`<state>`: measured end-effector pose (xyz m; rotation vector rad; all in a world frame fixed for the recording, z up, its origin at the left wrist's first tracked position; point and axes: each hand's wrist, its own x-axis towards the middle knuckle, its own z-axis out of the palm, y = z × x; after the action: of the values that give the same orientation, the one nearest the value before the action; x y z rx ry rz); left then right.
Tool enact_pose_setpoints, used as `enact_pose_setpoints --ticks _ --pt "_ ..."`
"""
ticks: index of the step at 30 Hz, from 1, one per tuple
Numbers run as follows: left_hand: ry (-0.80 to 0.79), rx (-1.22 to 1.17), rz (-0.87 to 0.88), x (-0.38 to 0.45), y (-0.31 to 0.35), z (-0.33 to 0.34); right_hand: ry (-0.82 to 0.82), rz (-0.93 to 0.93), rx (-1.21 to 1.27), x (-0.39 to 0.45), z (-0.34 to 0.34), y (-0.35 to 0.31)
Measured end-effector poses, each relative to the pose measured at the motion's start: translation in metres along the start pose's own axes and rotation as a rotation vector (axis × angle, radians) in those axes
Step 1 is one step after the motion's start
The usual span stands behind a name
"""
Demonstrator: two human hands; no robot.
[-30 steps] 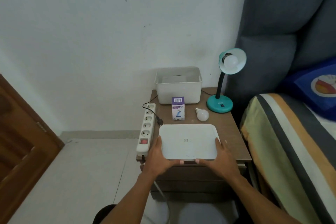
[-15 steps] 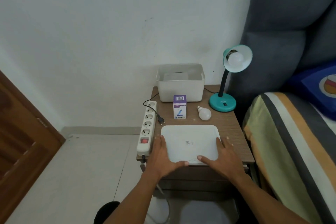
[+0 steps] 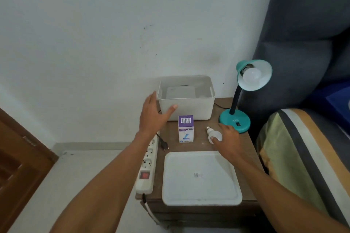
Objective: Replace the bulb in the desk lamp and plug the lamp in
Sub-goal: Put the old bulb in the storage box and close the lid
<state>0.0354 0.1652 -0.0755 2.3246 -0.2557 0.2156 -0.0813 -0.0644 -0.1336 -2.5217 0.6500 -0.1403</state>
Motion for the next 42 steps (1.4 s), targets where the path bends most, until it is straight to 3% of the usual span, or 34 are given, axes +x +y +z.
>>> enact_pose_setpoints --ticks 9,17,31,35,42 --pt "-0.131 -0.117 -0.127 0.104 -0.019 0.041 -0.131 0.068 -0.088 0.058 0.030 0.007" --pt "-0.173 -0.182 -0.159 0.123 -0.046 0.066 -0.090 0.038 0.023 0.064 0.037 0.014" --pt "-0.171 -0.306 -0.048 0.111 -0.035 0.058 0.321 -0.400 0.440 0.090 -0.049 -0.070" --pt "-0.178 -0.284 -0.060 0.111 -0.035 0.058 0.244 -0.351 0.412 0.131 -0.051 -0.093" --pt "-0.141 -0.276 -0.071 0.114 -0.039 0.063 -0.066 -0.200 0.383 0.177 -0.019 -0.102"
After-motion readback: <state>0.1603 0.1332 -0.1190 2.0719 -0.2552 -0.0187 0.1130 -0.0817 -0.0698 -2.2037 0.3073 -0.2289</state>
